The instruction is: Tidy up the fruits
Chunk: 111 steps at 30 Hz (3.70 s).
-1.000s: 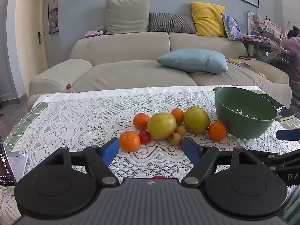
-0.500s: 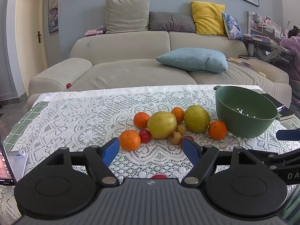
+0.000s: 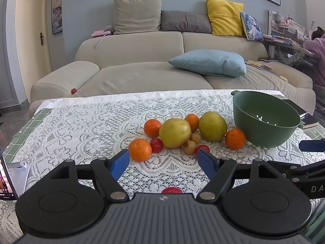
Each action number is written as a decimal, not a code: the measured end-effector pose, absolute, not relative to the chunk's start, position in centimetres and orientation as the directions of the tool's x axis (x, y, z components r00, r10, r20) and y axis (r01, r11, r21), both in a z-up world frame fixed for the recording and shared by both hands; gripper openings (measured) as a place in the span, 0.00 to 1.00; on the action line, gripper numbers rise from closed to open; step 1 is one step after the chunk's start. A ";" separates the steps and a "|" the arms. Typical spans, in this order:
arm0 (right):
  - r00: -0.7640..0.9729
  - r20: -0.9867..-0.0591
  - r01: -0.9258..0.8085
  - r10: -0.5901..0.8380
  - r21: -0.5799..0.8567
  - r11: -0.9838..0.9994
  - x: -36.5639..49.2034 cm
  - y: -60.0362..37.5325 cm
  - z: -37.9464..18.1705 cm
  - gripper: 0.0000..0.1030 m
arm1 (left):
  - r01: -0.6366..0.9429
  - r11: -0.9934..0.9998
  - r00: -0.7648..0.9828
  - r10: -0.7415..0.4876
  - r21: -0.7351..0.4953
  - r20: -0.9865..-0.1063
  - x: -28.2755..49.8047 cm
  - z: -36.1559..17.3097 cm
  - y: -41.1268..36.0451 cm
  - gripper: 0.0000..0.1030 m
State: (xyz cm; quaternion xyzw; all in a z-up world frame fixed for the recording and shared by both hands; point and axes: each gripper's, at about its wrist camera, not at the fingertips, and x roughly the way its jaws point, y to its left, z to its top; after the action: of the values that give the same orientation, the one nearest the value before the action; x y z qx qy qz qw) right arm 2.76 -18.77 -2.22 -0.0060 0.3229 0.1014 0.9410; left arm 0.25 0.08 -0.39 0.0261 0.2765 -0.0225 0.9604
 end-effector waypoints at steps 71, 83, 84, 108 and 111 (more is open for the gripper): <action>0.784 -0.555 -0.340 0.278 -0.010 0.940 6.9 -16.0 -2.5 0.80 | 0.128 0.992 0.815 -0.112 -0.013 -0.568 4.4 -1.0 1.4 0.81; 0.710 -0.643 -0.497 0.287 -0.169 0.851 14.9 -13.5 -3.1 0.63 | 0.222 0.975 0.770 -0.163 0.020 -0.618 9.3 -1.5 0.8 0.76; 0.703 -0.653 -0.513 0.282 -0.191 0.837 15.5 -13.2 -3.2 0.63 | 0.232 0.973 0.765 -0.171 0.018 -0.621 9.8 -1.6 0.7 0.76; 0.538 -0.818 -0.712 0.204 -0.312 0.629 22.7 -11.1 -6.9 0.63 | 0.477 0.878 0.651 -0.320 0.042 -0.688 16.4 -5.0 0.5 0.82; 0.524 -0.831 -0.721 0.186 -0.317 0.616 23.1 -10.7 -7.3 0.63 | 0.460 0.888 0.631 -0.304 0.029 -0.714 17.0 -5.6 0.6 0.82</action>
State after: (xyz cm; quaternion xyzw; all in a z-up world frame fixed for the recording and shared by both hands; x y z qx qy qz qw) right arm 23.12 -10.75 -7.34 -0.3358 0.3985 0.2813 0.8058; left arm 17.03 0.59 -5.58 0.1044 0.3730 -0.2127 0.8971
